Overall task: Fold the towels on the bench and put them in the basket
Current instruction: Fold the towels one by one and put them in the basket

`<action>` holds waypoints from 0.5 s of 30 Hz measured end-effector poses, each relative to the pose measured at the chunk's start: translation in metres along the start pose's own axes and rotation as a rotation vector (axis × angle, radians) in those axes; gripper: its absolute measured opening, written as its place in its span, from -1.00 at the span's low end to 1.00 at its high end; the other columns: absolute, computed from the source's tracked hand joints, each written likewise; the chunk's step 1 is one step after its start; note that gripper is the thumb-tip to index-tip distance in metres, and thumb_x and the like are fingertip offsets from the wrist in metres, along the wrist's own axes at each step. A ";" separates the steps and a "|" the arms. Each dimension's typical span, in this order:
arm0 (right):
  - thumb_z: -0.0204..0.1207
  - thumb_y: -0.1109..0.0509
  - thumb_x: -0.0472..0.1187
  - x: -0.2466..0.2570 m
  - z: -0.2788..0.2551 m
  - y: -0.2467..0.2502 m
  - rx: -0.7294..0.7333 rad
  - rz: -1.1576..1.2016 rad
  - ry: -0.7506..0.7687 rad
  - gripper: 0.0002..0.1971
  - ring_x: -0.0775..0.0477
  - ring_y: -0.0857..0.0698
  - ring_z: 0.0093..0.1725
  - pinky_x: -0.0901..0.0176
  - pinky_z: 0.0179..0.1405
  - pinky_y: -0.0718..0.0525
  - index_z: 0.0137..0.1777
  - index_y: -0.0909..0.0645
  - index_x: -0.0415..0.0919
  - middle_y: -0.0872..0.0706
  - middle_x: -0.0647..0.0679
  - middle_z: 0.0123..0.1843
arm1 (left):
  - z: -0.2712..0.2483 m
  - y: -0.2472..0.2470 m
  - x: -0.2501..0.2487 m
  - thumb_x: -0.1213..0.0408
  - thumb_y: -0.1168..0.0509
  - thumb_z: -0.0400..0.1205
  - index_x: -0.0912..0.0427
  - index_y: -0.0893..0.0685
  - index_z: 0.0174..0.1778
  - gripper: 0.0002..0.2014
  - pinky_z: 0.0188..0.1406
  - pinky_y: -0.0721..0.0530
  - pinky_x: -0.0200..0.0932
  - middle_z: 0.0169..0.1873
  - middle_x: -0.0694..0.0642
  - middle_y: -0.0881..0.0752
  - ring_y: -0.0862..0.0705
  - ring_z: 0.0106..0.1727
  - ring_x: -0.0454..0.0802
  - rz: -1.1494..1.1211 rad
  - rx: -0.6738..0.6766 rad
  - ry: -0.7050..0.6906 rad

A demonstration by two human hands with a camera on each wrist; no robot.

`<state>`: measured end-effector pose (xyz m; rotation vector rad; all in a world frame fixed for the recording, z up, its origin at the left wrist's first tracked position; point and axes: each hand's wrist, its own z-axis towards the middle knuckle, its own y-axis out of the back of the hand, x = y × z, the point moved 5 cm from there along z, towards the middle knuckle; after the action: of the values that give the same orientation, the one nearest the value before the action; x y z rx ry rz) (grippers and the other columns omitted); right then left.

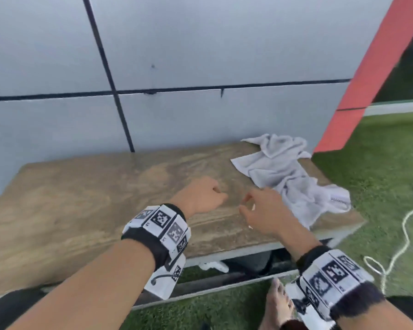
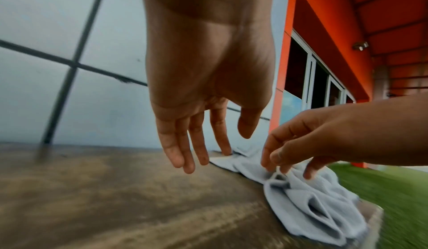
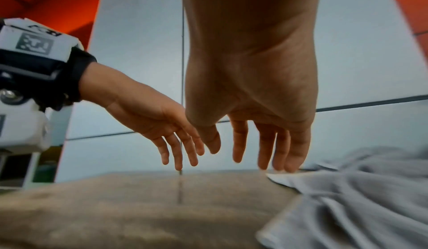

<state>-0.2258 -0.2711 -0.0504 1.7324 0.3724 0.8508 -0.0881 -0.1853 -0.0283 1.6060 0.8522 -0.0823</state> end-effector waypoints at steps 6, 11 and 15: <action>0.55 -0.17 0.23 -0.090 -0.017 0.007 -0.213 -0.118 -0.280 -0.44 -0.38 -0.27 0.53 -0.23 0.47 -0.40 0.46 -0.40 -0.06 -0.31 -0.22 0.54 | 0.047 -0.081 -0.053 0.10 -0.33 0.65 0.13 -0.59 0.34 -0.64 0.06 -0.55 -0.02 0.23 0.14 -0.65 -0.60 0.18 0.14 0.040 0.192 -0.142; 0.48 -0.42 -0.10 -0.125 -0.017 -0.008 -0.133 -0.057 -0.273 -0.33 -0.42 -0.26 0.51 -0.25 0.50 -0.40 0.57 -0.25 -0.03 -0.15 -0.21 0.59 | 0.072 -0.129 -0.064 -0.21 -0.25 0.40 -0.14 -0.40 0.27 -0.46 0.26 -0.54 0.25 0.19 0.09 -0.45 -0.36 0.28 0.25 0.258 0.124 -0.128; 0.62 -0.28 -0.23 -0.132 -0.012 -0.011 -0.149 -0.003 -0.258 -0.52 -0.38 -0.39 0.46 -0.23 0.44 -0.49 0.54 -0.35 -0.12 -0.26 -0.18 0.55 | 0.071 -0.131 -0.066 -0.14 -0.35 0.55 -0.03 -0.49 0.28 -0.55 0.19 -0.60 0.16 0.16 0.09 -0.36 -0.31 0.26 0.15 0.205 0.005 -0.136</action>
<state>-0.3237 -0.3422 -0.1056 1.6765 0.1354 0.6269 -0.1799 -0.2821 -0.1208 1.6632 0.5802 -0.0480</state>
